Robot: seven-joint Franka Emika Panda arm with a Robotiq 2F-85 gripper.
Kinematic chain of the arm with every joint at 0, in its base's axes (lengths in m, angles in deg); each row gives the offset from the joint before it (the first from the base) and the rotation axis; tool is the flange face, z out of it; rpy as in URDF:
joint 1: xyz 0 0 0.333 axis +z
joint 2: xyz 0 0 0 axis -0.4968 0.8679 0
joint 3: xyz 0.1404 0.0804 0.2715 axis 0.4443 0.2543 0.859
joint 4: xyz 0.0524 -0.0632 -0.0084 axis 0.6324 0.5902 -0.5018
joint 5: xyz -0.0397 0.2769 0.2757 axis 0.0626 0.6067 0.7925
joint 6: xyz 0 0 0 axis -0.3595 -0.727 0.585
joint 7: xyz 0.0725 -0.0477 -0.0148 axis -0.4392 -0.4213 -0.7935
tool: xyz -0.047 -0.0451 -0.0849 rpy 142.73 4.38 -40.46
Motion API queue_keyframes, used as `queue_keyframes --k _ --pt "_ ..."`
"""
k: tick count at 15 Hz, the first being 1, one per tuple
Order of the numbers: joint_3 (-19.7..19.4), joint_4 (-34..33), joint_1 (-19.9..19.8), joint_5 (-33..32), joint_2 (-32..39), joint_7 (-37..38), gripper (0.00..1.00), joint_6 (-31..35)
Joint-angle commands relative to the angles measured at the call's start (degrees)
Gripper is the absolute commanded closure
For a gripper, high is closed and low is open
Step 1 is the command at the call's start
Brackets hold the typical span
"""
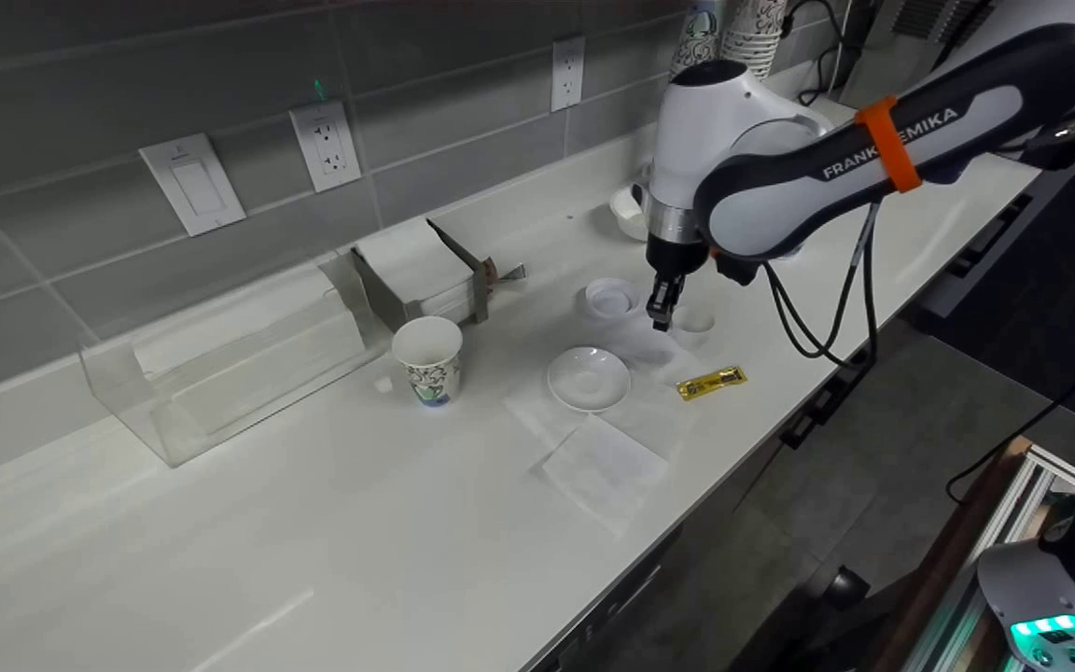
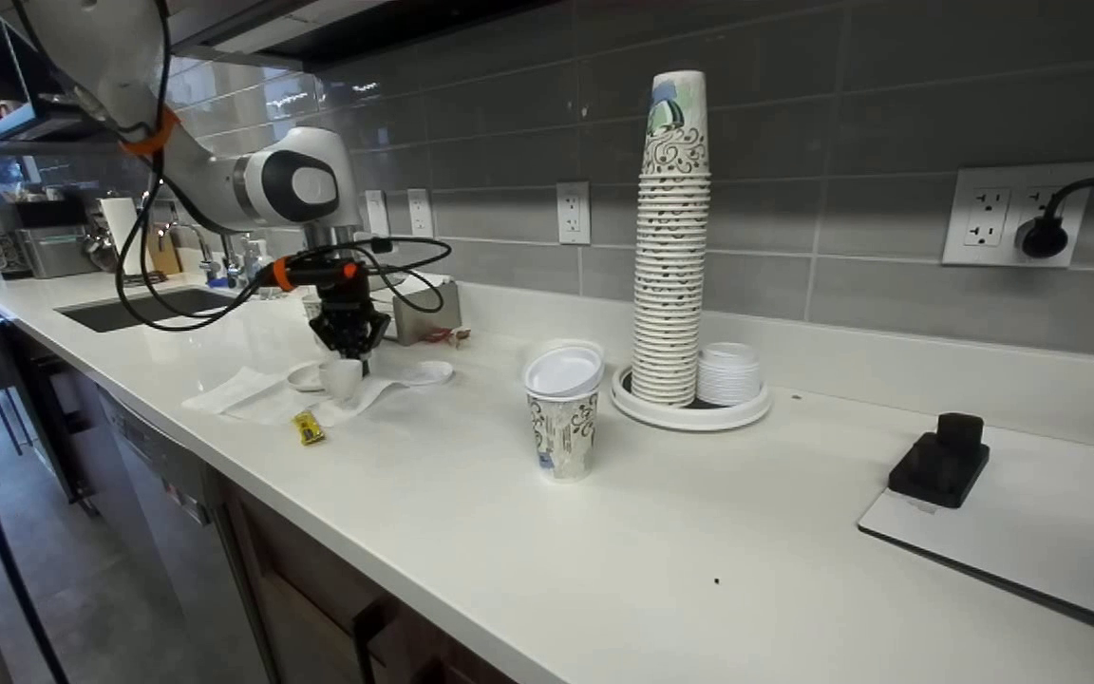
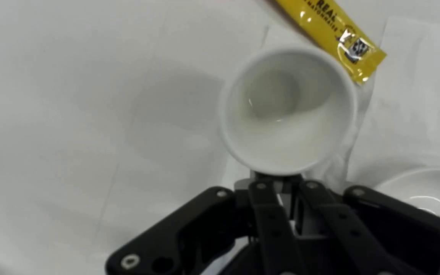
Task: Remove the mug from the side plate
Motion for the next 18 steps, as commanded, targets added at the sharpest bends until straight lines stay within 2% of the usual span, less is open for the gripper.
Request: queue_keyframes --k 1,3,7,8,9,12,13,18 --pt "-1.5 9.0 -0.7 0.2 -6.4 7.3 0.97 4.8" --pt "-2.7 12.1 -1.2 -1.3 -8.2 10.5 0.97 6.9" --pt "-3.9 15.1 -2.1 -2.5 -11.2 12.0 0.97 10.0" --pt "-3.4 12.4 -2.1 -0.8 -7.9 10.0 0.97 8.2" --pt "-3.5 12.7 -2.3 -0.8 -8.3 9.9 0.89 8.3" --pt "-3.4 12.7 -2.2 -0.8 -8.0 9.9 0.89 8.3" --pt "-3.3 11.7 -2.2 -0.8 -6.8 9.5 0.97 8.3" --pt "-4.9 9.3 -3.3 -3.4 -6.3 8.6 0.97 6.8"
